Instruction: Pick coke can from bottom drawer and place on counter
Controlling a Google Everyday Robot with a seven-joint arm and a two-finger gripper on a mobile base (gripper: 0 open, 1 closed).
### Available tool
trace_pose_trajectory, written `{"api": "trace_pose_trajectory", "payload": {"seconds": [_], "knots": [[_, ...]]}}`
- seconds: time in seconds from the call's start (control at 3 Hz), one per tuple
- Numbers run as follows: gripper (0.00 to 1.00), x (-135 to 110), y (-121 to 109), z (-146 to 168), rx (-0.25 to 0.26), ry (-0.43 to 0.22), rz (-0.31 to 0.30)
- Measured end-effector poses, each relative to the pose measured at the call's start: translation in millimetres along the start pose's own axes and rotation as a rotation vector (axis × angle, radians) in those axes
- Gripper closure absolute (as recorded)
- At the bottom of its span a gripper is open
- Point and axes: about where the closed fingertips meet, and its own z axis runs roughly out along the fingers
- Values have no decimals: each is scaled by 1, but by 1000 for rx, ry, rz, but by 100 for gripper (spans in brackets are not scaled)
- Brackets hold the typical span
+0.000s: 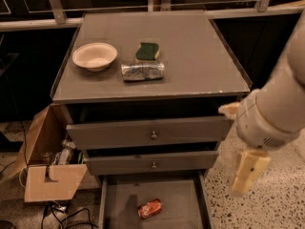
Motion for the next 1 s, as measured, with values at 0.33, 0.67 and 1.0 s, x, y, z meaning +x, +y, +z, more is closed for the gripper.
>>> {"api": "trace_pose_trajectory", "payload": {"seconds": [0.33, 0.67, 1.0], "knots": [[0, 7, 16, 19, -44, 12, 4], [0, 7, 16, 20, -44, 12, 4], [0, -3, 37, 33, -68, -10, -15]]}}
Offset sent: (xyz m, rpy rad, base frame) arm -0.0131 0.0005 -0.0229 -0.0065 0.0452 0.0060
